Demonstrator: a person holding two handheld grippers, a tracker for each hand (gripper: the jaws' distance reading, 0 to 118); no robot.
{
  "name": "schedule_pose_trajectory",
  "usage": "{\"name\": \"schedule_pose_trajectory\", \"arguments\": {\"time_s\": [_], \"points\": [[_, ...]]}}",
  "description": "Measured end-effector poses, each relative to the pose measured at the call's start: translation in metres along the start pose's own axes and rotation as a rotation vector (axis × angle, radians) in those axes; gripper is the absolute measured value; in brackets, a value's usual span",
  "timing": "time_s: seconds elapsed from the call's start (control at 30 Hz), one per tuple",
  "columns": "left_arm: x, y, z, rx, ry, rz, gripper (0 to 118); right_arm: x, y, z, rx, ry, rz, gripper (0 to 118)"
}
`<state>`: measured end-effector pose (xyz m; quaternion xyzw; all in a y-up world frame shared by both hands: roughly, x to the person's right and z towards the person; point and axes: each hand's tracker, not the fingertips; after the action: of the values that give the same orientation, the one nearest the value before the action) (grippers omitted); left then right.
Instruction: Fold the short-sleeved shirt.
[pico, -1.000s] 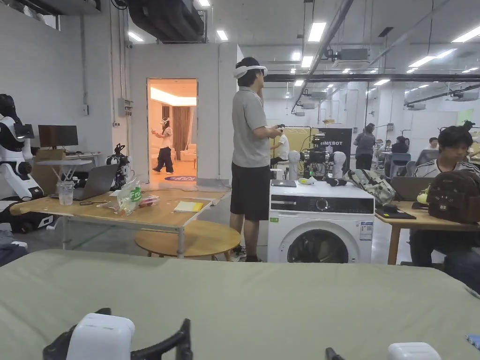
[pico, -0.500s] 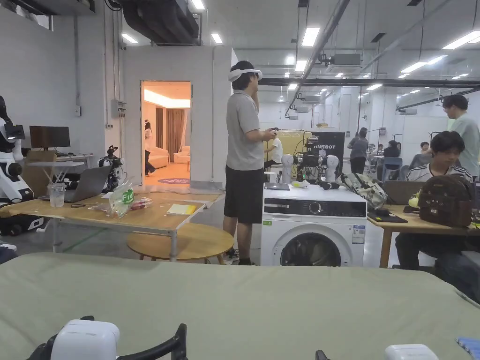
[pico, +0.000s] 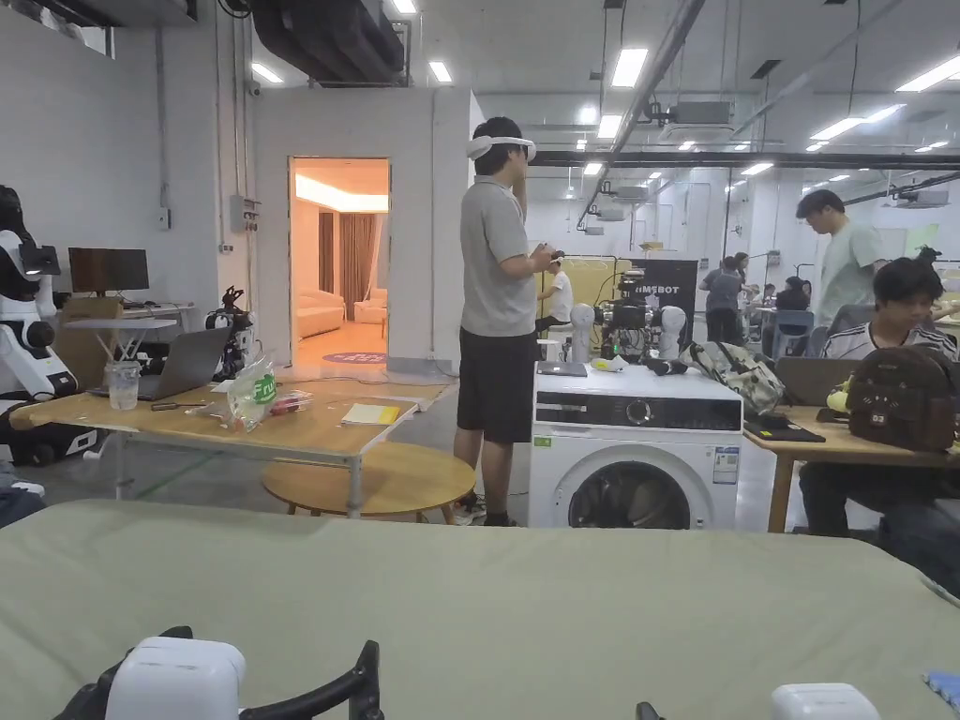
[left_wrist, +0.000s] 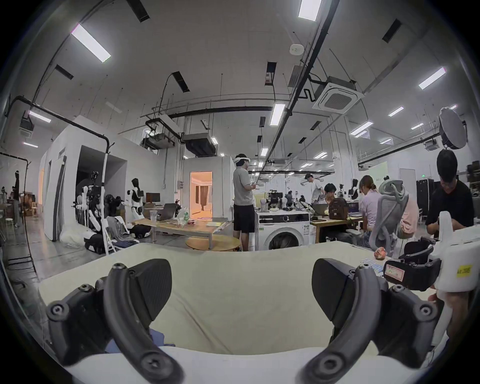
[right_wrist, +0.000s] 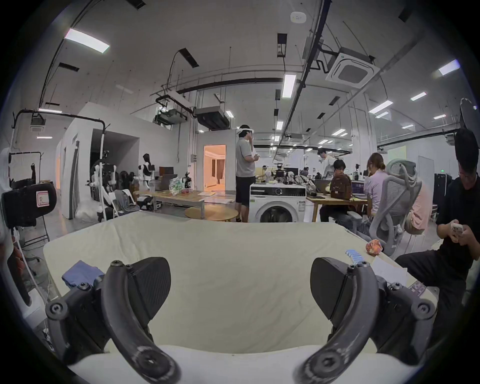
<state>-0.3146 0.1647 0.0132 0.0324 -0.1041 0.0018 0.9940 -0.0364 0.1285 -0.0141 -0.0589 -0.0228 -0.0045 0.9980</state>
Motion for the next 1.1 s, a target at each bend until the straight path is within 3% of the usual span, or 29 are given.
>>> {"name": "schedule_pose_trajectory", "arguments": {"time_s": [0.23, 0.4, 0.63, 0.83, 0.97, 1.1], "points": [[0.002, -0.002, 0.000, -0.013, -0.013, -0.012, 109, 0.007, 0.001, -0.002, -0.004, 0.009, -0.138, 109], [0.002, -0.003, -0.002, -0.017, -0.026, 0.010, 109, 0.011, 0.005, 0.001, 0.010, 0.019, -0.189, 109], [0.006, -0.002, -0.002, -0.020, -0.036, 0.002, 109, 0.025, 0.008, -0.005, -0.073, 0.065, -0.420, 109], [0.006, -0.002, -0.003, -0.023, -0.044, 0.017, 109, 0.027, 0.017, -0.004, -0.125, 0.060, -0.467, 109], [0.007, -0.001, -0.002, -0.021, -0.047, 0.022, 109, 0.033, 0.018, 0.001, -0.105, 0.131, -0.572, 109], [0.008, -0.001, -0.001, -0.020, -0.048, 0.013, 109, 0.036, 0.019, -0.001, -0.119, 0.107, -0.625, 109]]}}
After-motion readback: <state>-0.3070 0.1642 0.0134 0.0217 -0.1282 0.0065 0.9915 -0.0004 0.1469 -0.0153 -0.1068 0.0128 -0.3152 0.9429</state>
